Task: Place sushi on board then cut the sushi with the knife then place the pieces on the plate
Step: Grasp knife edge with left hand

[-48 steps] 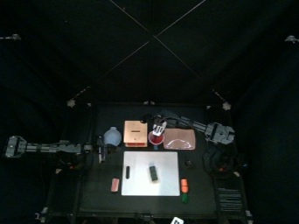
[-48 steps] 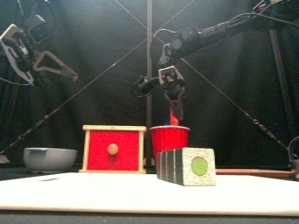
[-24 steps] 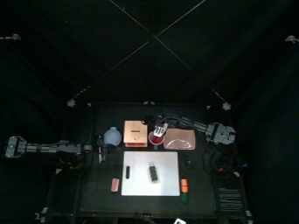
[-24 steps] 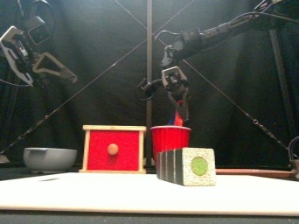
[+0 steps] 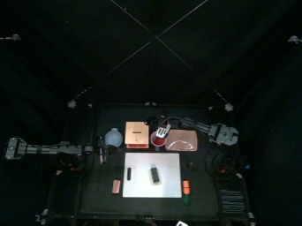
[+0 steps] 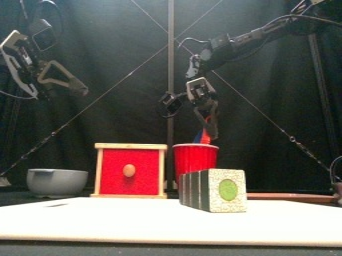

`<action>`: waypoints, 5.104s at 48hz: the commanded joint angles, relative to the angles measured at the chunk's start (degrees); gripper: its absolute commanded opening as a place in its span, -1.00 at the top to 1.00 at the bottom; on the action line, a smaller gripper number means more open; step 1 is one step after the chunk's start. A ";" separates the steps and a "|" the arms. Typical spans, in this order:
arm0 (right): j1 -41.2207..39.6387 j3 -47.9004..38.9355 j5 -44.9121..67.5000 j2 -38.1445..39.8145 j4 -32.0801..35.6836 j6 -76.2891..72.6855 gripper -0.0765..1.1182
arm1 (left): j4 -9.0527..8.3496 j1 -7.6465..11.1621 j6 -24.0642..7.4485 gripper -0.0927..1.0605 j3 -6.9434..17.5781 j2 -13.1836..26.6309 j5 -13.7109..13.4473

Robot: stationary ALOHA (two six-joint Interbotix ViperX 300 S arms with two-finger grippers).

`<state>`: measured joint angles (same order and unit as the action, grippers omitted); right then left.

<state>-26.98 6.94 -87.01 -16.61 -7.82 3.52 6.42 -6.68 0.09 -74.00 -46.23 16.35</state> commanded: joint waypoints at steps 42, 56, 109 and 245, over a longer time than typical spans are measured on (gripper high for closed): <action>-0.09 1.67 -1.23 5.10 0.97 -0.09 0.20 | 0.00 -0.26 0.09 0.85 0.44 0.09 0.35; -0.09 2.37 -1.67 8.61 2.02 -0.18 0.20 | 0.88 -0.35 0.00 0.85 0.09 0.18 0.35; 22.76 -22.59 27.51 43.51 21.97 -17.23 0.20 | 1.05 -0.70 -0.26 0.85 0.88 0.18 0.35; 29.88 -57.39 86.48 38.50 25.14 -24.52 0.20 | 2.81 9.23 -0.35 -0.27 27.16 41.40 -2.46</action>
<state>2.81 -51.77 -0.97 21.27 17.49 -20.92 9.49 2.64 -0.26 -48.08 -4.48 14.24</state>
